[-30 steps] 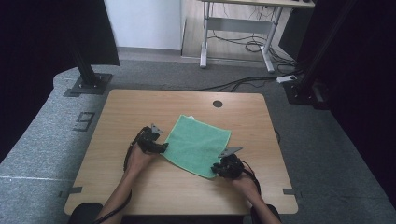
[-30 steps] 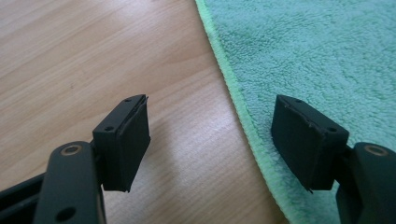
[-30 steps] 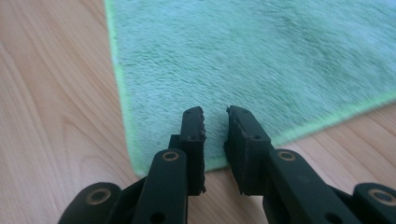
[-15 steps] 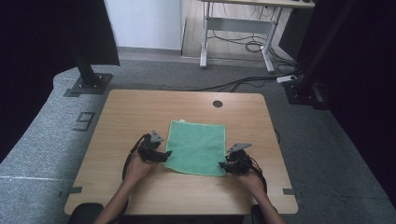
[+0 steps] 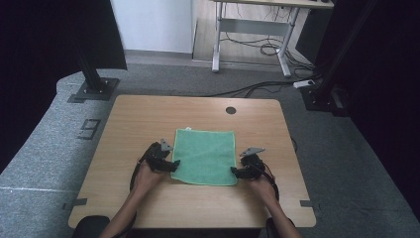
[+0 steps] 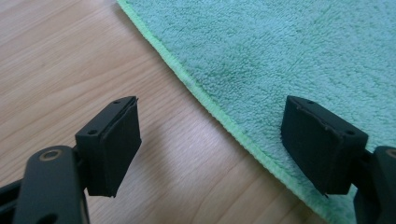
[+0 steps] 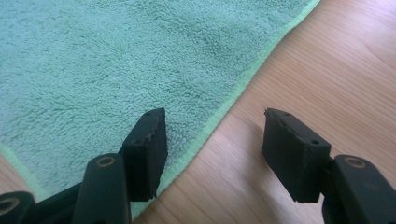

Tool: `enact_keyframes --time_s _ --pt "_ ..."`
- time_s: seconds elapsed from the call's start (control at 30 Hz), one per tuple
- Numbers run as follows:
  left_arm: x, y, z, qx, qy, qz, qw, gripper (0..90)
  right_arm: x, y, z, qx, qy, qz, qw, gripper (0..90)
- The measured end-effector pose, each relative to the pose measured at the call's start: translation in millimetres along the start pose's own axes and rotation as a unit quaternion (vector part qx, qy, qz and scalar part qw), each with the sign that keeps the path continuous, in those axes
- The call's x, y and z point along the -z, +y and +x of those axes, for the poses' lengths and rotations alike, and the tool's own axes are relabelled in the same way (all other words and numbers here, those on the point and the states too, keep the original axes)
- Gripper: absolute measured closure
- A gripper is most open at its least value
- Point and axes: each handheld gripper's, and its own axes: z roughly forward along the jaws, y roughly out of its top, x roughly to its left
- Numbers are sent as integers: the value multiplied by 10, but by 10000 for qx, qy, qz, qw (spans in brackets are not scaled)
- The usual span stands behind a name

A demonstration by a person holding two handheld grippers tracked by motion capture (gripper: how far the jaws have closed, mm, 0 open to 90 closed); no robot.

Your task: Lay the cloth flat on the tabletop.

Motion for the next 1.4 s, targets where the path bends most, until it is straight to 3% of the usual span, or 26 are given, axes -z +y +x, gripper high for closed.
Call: enact_keyframes --time_s 0.2,0.4,0.53,0.7,0.83,0.97,1.17,1.27,1.4 --pt "33 -72 33 165 -65 -57 9998 201 -2 -1 51 32 124 4 9999 405" --pt "35 -62 12 30 40 -68 10000 181 9 -29 44 59 195 -44 9998 395" --pt "45 -75 38 86 12 -145 9999 165 9 -28 47 40 181 -36 9998 394" --pt "169 -58 60 99 -60 -335 9994 162 44 -28 45 -11 193 -34 9998 352" --pt "280 -85 68 89 -197 -340 9992 141 122 -33 28 -41 198 -136 9997 320" --pt "415 -182 64 70 -267 -386 9989 141 218 -50 10 -99 188 -264 9994 248" --pt "625 -373 85 152 -438 -494 9977 129 315 -113 8 -131 164 -251 9995 138" --pt "666 -492 80 138 -437 -435 9980 112 337 -166 9 -155 72 -233 9996 118" --pt "660 -589 92 172 -441 -316 9984 81 337 -232 -15 -231 -44 -276 9993 8"
